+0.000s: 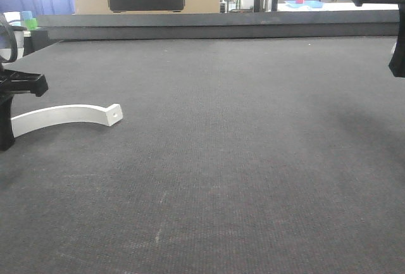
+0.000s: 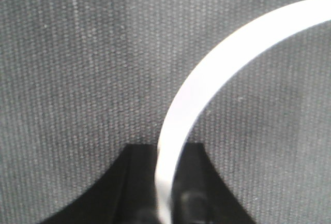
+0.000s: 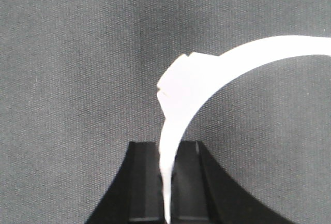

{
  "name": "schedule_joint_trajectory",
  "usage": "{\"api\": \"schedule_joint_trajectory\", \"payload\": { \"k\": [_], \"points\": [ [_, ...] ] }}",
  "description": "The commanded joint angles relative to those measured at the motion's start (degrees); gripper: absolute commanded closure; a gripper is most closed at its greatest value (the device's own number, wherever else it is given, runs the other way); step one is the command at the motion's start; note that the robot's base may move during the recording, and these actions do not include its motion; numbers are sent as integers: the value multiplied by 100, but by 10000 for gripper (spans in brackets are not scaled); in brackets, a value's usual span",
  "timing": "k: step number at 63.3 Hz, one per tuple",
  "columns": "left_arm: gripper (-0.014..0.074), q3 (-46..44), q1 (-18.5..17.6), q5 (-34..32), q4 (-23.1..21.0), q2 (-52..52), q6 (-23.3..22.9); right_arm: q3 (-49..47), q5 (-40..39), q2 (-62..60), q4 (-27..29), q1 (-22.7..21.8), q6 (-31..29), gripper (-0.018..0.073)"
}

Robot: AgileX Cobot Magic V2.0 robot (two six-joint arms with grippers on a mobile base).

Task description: Grab PVC pipe and place in blue bin

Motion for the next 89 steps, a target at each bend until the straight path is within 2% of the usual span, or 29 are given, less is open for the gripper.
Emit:
{"api": "schedule_joint_trajectory", "payload": {
  "k": [1, 14, 25, 39, 56, 63, 73, 89],
  "points": [
    [707, -3, 31, 156, -19, -29, -44, -35, -83, -41, -82, -2, -19, 728],
    [707, -107, 31, 736, -106, -657, -44, -35, 238, -208, -82, -2, -19, 728],
    [707, -95, 5, 768, -442, -1528, -44, -35, 62, -640, -82, -2, -19, 728],
    [707, 423, -181, -286, -491, -2659, -44, 269, -1119, -1382, -82, -2, -77, 728],
    [707, 1707, -255, -2691, -877, -3992, -44, 1548, -3040, -2530, -82, -2, -666, 728],
    [707, 2141, -255, -3266, -1004, -4447, -44, 2088, -3544, -3088, -82, -2, -760, 728],
    [707, 2661, -255, -3843, -1004, -5232, -44, 2831, -4055, -3970, -82, -2, -760, 728],
    [707, 2815, -255, -3753, -965, -6332, -44, 3062, -3862, -5350, -82, -2, -760, 728]
  ]
}}
